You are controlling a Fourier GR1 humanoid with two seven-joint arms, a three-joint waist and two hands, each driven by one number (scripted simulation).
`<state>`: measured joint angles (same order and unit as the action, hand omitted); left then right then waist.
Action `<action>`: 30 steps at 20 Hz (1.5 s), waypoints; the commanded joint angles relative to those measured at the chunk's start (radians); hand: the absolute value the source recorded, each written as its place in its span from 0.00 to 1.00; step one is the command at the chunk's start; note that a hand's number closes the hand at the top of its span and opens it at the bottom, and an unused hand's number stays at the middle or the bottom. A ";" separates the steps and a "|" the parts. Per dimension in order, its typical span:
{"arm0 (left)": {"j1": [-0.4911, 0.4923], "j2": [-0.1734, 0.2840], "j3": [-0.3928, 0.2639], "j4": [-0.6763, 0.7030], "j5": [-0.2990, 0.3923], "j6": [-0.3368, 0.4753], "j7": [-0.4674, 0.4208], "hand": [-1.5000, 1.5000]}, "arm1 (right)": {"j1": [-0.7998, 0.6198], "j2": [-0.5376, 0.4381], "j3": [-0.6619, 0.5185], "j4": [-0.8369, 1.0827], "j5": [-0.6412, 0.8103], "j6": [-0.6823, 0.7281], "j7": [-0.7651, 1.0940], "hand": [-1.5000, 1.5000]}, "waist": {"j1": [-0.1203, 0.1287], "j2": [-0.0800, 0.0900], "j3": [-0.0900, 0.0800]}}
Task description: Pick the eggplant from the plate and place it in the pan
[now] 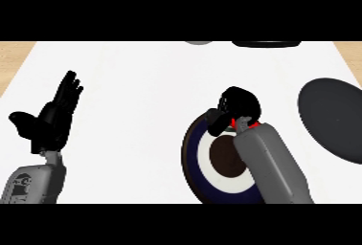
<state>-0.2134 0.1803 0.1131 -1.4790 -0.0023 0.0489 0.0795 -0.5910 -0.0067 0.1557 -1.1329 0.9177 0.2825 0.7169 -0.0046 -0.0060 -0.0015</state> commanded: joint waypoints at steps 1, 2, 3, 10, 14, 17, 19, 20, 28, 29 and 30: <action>0.010 0.013 0.010 0.004 0.008 -0.015 -0.009 0.50 | -0.057 0.006 0.013 -0.084 0.154 -0.212 0.205 1.00 | 0.000 -0.005 -0.001; -0.021 -0.012 -0.006 0.017 -0.012 0.015 -0.004 0.50 | -0.071 0.006 0.061 -0.101 0.192 -0.252 0.246 1.00 | -0.002 -0.002 0.000; -0.001 -0.012 -0.007 0.001 -0.006 0.010 0.010 0.50 | -0.052 0.006 0.077 -0.128 0.236 -0.280 0.270 1.00 | -0.002 -0.004 0.000; 0.004 -0.016 -0.005 -0.001 -0.009 0.015 0.003 0.50 | -0.140 0.000 0.072 -0.279 0.375 -0.277 0.454 1.00 | -0.001 0.001 0.001; -0.044 0.000 0.004 0.001 0.005 0.000 0.039 0.50 | -0.142 -0.052 -0.038 -0.268 0.396 -0.380 0.391 1.00 | 0.004 0.007 0.002; 0.036 -0.012 -0.010 -0.023 -0.011 0.002 -0.002 0.50 | -0.084 -0.116 -0.119 -0.394 0.344 -0.373 0.336 1.00 | 0.000 0.003 0.002; -0.011 -0.004 0.013 0.018 0.005 0.001 -0.002 0.50 | -0.045 -0.104 -0.178 -0.450 0.279 -0.464 0.289 1.00 | -0.009 0.005 0.002; 0.027 -0.021 -0.002 -0.002 -0.010 0.012 -0.021 0.50 | -0.051 -0.147 -0.227 -0.437 0.265 -0.472 0.264 1.00 | -0.002 0.005 0.002; -0.020 0.028 0.028 -0.014 0.025 -0.031 0.035 0.50 | 0.131 -0.346 -0.449 -0.237 0.091 -0.590 -0.031 1.00 | 0.009 0.010 0.003; -0.051 0.006 0.022 0.022 0.003 0.001 0.017 0.50 | 0.149 -0.376 -0.455 -0.261 0.085 -0.575 -0.054 1.00 | 0.001 0.009 0.002; -0.015 -0.017 -0.012 -0.026 -0.023 0.020 0.022 0.50 | 0.162 -0.391 -0.494 -0.216 0.036 -0.603 -0.108 1.00 | 0.006 0.008 0.003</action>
<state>-0.2443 0.1757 0.1159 -1.4840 -0.0103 0.0563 0.1036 -0.4873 -0.3180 -0.2408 -1.4347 1.0408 -0.2607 0.7420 -0.0025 0.0017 0.0009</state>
